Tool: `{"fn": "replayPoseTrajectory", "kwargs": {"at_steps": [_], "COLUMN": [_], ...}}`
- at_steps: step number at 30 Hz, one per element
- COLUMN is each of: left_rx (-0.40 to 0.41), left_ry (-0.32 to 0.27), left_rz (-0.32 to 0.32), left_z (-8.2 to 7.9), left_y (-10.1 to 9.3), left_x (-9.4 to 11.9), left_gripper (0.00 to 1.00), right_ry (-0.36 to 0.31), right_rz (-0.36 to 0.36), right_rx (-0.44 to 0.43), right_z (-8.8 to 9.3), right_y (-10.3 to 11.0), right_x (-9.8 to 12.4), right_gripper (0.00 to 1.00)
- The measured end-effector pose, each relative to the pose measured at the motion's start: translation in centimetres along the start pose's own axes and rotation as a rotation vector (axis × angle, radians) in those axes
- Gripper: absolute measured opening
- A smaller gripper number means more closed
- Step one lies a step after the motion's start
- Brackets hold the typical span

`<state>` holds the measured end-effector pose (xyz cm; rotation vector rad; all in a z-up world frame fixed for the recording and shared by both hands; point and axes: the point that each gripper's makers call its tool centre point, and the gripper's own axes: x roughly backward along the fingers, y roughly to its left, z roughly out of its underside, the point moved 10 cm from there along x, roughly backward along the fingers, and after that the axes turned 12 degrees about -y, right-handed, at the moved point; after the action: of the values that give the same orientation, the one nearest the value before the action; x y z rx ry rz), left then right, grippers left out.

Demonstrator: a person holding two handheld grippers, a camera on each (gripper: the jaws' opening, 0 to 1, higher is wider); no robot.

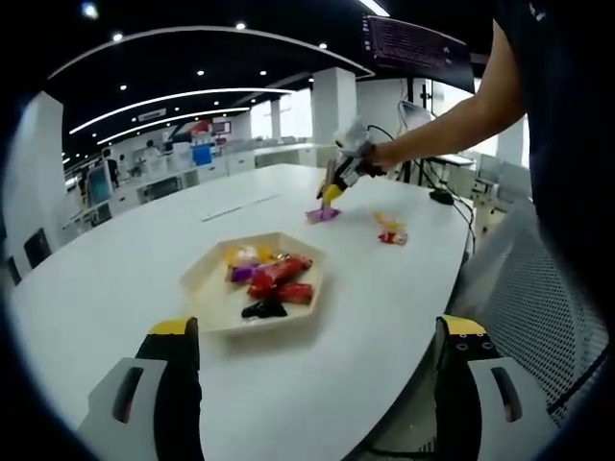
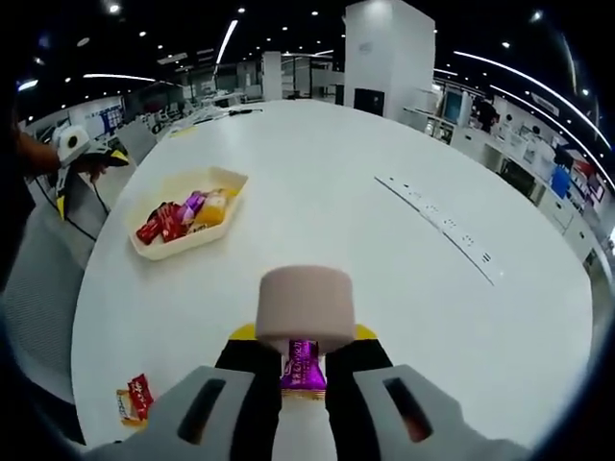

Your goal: Place the target food into the container with the food tongs after gripping and lifting it, then release it inside without dropping or visibly crushing the food.

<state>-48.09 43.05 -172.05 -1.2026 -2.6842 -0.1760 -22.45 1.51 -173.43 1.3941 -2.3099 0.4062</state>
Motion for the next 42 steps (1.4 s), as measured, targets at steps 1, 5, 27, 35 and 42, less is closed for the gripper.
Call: {"fn": "replayPoseTrajectory", "kwargs": {"at_steps": [1,5,27,35,42], "left_rx": [0.002,0.004,0.024,0.012,0.010], "left_ry": [0.000,-0.004,-0.064,-0.075,-0.082], "left_rz": [0.000,0.004,-0.018,-0.020,-0.024], "left_z": [0.0,0.0,-0.8,-1.0,-1.0], "left_y": [0.0,-0.1,0.1,0.1,0.1], "left_x": [0.0,0.0,0.2,0.3,0.3], "left_gripper": [0.99,0.99,0.99,0.99,0.99], "right_ry": [-0.001,-0.001,0.021,0.033,0.010], "right_rz": [0.001,0.014,0.072,0.080,0.068], "right_rx": [-0.005,0.001,-0.063,-0.050,-0.032], "right_z": [-0.1,-0.9,-4.3,-5.8,-7.9], "right_y": [-0.1,-0.2,1.1,2.0,3.0], "right_x": [0.1,0.5,2.0,2.1,1.6], "right_gripper": [0.15,0.15,0.15,0.15,0.15]}}
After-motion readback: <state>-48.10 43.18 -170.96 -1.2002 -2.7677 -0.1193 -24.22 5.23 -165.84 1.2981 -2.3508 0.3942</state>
